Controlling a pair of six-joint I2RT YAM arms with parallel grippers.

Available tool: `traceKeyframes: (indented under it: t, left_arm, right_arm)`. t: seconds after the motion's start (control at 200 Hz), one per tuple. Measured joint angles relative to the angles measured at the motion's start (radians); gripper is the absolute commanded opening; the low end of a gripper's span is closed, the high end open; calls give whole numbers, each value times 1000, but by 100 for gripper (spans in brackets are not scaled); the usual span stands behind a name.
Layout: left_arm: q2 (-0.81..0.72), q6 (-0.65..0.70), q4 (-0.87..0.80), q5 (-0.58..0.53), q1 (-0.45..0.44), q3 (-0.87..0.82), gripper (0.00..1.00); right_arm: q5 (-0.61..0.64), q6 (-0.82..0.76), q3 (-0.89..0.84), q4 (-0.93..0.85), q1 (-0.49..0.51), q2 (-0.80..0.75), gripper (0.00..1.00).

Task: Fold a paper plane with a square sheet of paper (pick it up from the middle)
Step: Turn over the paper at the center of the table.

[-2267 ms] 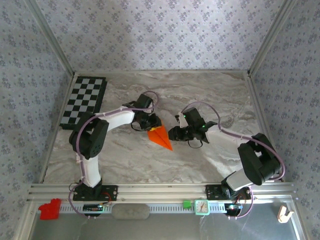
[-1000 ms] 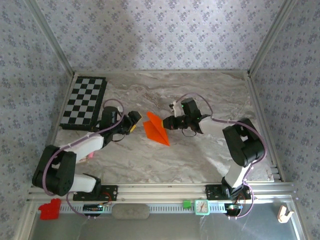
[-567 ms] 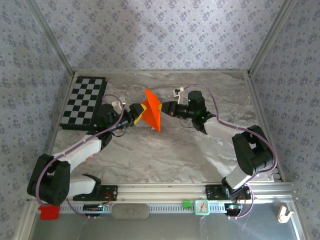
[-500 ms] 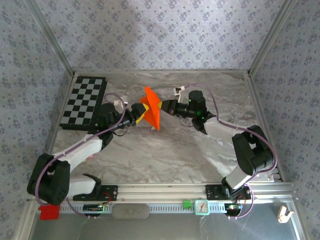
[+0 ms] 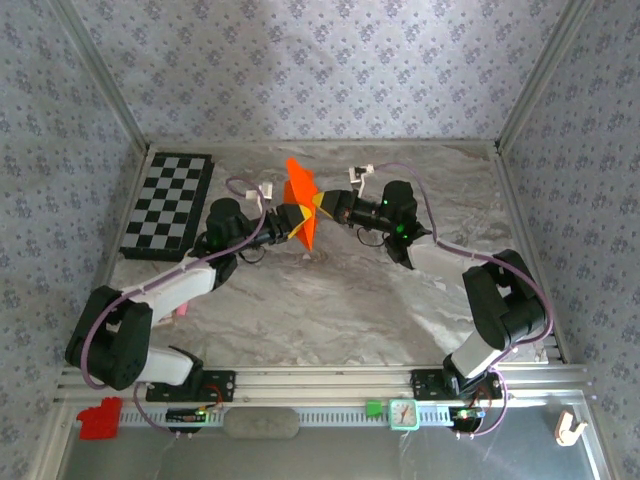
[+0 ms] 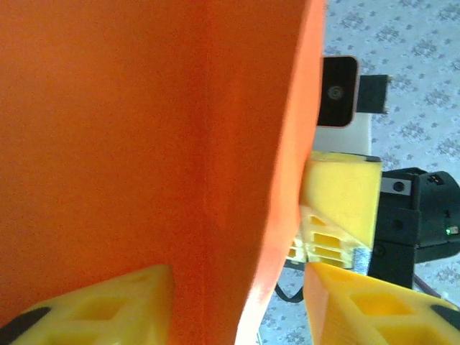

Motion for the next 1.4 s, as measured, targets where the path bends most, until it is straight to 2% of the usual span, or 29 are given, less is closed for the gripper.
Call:
traceKeyframes:
  t: [0.35, 0.59, 0.725, 0.86, 0.964, 1.109, 1.269, 1.399]
  left_arm:
    - [2, -10, 68, 8, 0, 0, 32]
    - [3, 7, 69, 5, 0, 0, 22]
    - [3, 31, 49, -1, 0, 0, 15]
    - [2, 66, -11, -11, 1, 3, 12]
    - [-8, 125, -126, -34, 1, 23, 11]
    - [-35, 300, -442, -134, 0, 130, 10]
    - [-29, 480, -778, -316, -13, 288, 10]
    - [19, 593, -976, -523, -40, 384, 10]
  right_arm:
    - [0, 30, -6, 23, -1, 16, 7]
    - [-1, 41, -7, 29, -6, 19, 13]
    - [-6, 49, -8, 30, -9, 19, 26]
    - [-6, 27, -19, 6, -23, 10, 48]
    - [28, -45, -44, -115, -49, -42, 55]
    - [140, -193, -52, -377, -95, -168, 62]
    - [274, -362, -23, -651, -129, -274, 65]
    - [371, -476, 6, -823, -133, -309, 66]
